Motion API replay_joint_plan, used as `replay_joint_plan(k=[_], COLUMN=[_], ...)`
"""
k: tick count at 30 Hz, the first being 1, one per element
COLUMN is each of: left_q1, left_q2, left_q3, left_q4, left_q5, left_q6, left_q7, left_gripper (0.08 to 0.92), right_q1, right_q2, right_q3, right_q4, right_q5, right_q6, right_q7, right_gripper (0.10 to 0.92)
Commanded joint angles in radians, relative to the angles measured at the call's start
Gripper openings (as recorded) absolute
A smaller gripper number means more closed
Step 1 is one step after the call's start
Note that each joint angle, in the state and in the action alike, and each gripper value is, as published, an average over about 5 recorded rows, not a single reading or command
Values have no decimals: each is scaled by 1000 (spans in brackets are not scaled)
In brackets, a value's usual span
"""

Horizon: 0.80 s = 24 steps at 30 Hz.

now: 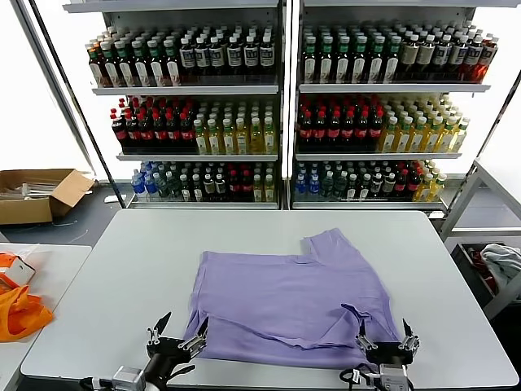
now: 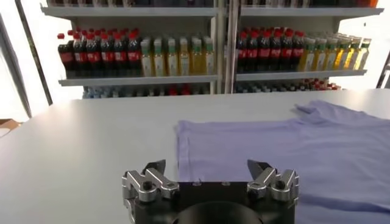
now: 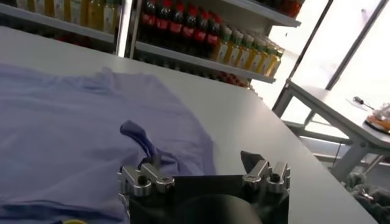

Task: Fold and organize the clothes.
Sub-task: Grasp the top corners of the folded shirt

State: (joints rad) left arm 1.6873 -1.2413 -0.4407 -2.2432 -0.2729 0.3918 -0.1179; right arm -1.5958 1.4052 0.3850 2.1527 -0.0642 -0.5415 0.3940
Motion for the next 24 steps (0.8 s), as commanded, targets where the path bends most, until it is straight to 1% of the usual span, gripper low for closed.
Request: replay_joint_plan(k=[1,5,12,15,20,24], left_q1=[-41,-68,-118,-163,-257,-303], left_q2=[-2,2,22,29,46,62], left_q3=[0,8,14,23,30,42], left_q4=[20,38,75,107,163,196], left_q5=[-5,-13,-38,-47,-69,-74], left_q6=[3,15,36,44,66,73], left_q7=[1,1,3,6,13,25], left_gripper=[823,823,823,823,823,823], right_q1=[177,255,384,430,492,527], right_q2=[28,57,82,79,71,83], right_q3=[-42,-48,-22,-6,12,2], right_q4=[-127,-209,-312,-346,-358,-388], right_q5=[-3,8,72,107,186,213], right_q6=[-37,-35,-36,-36,-35,-18], right_q7=[11,20,32,39,32,29], right_gripper=[823,823,823,823,823,823])
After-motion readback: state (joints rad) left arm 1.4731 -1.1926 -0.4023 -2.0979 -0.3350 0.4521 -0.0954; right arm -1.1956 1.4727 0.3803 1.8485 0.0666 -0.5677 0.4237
